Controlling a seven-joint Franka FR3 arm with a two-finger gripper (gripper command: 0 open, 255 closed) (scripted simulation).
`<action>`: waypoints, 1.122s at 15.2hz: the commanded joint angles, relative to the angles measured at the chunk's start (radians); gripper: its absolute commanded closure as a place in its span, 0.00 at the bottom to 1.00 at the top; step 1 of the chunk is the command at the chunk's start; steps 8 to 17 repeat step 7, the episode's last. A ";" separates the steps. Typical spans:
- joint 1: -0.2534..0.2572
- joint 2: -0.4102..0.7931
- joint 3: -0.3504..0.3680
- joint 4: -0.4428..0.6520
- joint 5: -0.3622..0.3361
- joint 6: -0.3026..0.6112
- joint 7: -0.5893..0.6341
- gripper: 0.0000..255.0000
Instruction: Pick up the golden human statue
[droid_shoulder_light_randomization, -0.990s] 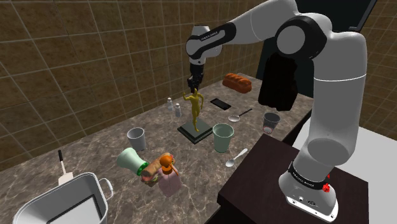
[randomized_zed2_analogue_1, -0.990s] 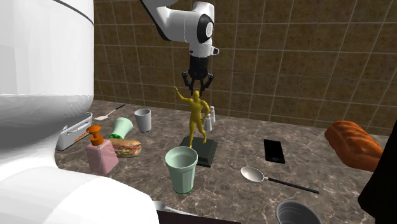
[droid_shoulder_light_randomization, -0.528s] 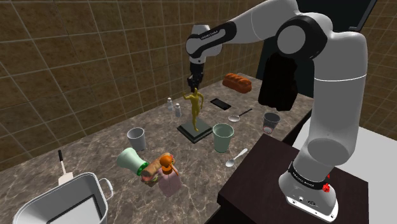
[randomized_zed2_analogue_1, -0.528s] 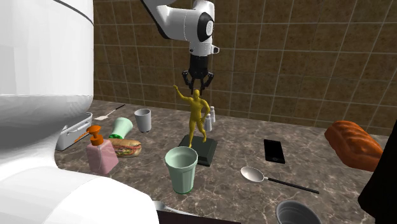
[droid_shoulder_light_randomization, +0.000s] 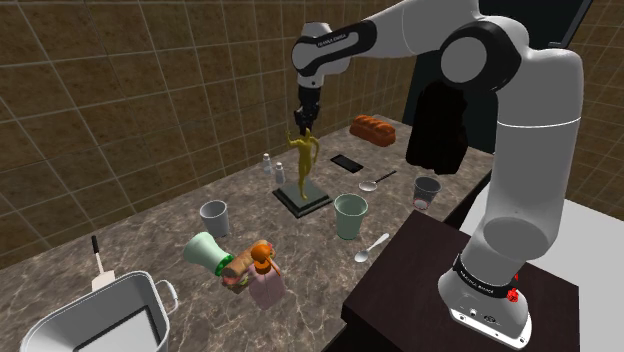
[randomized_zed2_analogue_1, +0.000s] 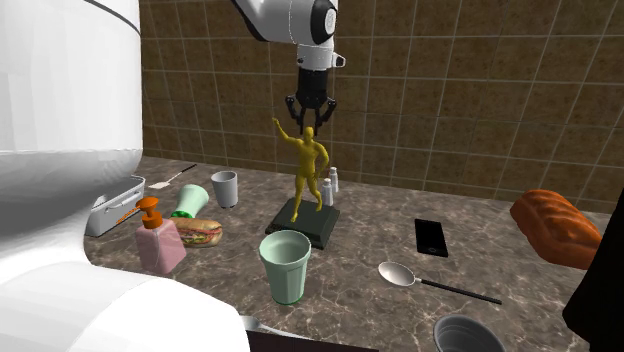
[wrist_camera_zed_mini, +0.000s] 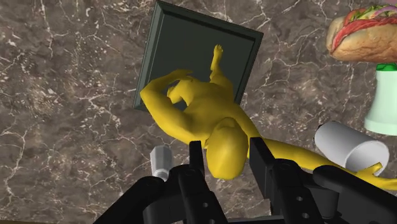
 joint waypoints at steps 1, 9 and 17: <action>0.000 -0.005 0.000 0.020 -0.001 -0.024 0.003 1.00; -0.001 -0.013 -0.001 0.066 -0.004 -0.077 0.009 1.00; -0.001 -0.013 -0.001 0.066 -0.004 -0.077 0.009 1.00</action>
